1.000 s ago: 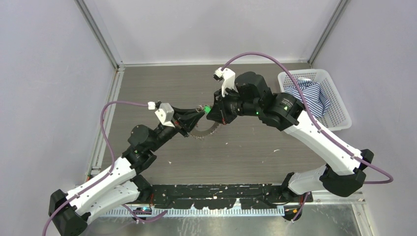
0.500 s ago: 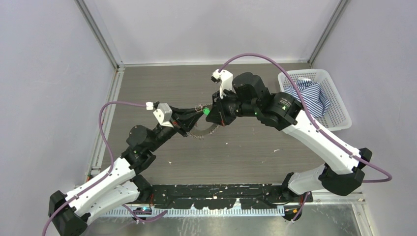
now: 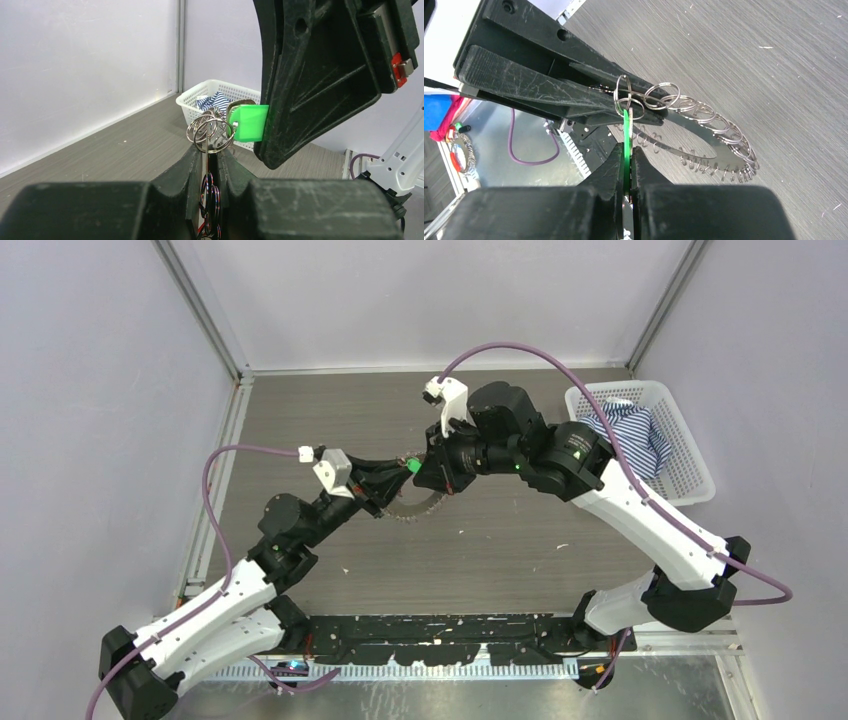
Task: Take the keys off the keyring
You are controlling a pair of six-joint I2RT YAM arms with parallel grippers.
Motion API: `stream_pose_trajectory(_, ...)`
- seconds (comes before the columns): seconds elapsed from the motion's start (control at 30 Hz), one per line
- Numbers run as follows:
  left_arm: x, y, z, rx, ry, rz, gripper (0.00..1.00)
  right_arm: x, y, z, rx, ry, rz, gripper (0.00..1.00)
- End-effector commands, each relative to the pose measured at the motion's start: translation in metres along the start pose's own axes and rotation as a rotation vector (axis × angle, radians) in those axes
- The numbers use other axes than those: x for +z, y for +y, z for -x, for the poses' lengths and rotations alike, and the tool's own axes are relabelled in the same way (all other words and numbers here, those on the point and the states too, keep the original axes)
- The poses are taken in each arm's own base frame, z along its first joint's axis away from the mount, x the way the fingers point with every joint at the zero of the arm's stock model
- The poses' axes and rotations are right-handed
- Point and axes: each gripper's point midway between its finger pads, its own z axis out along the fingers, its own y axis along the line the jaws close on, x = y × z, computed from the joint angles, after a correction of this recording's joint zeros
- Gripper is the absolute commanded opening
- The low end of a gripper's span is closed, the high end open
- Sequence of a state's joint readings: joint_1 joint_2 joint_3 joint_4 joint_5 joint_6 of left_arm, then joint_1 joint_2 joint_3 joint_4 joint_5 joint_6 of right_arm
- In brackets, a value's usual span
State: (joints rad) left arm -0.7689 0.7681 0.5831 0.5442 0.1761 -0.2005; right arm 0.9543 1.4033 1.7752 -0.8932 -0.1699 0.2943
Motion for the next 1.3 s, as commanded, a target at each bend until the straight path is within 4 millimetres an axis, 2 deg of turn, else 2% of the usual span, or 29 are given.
stream_pose_trajectory(0.0, 0.005, 0.0, 0.045, 0.031, -0.124, 0.008, 0.0, -0.011, 0.005, 0.012, -0.01, -0.041, -0.001, 0.01)
stream_pose_trajectory(0.2, 0.003, 0.006, 0.044, 0.032, -0.122, 0.044, 0.0, -0.021, -0.001, 0.012, -0.008, -0.066, -0.038, 0.01)
stream_pose_trajectory(0.53, -0.003, 0.002, 0.064, 0.048, -0.184, 0.035, 0.0, -0.01, -0.012, -0.004, 0.006, -0.019, -0.072, 0.01)
stream_pose_trajectory(0.97, -0.001, -0.012, 0.067, 0.038, -0.177, -0.04, 0.0, -0.002, -0.008, 0.007, -0.003, -0.055, -0.05, 0.01)
stream_pose_trajectory(1.27, -0.002, -0.016, 0.068, 0.03, -0.178, -0.059, 0.0, -0.009, -0.011, 0.016, -0.019, -0.111, -0.073, 0.01)
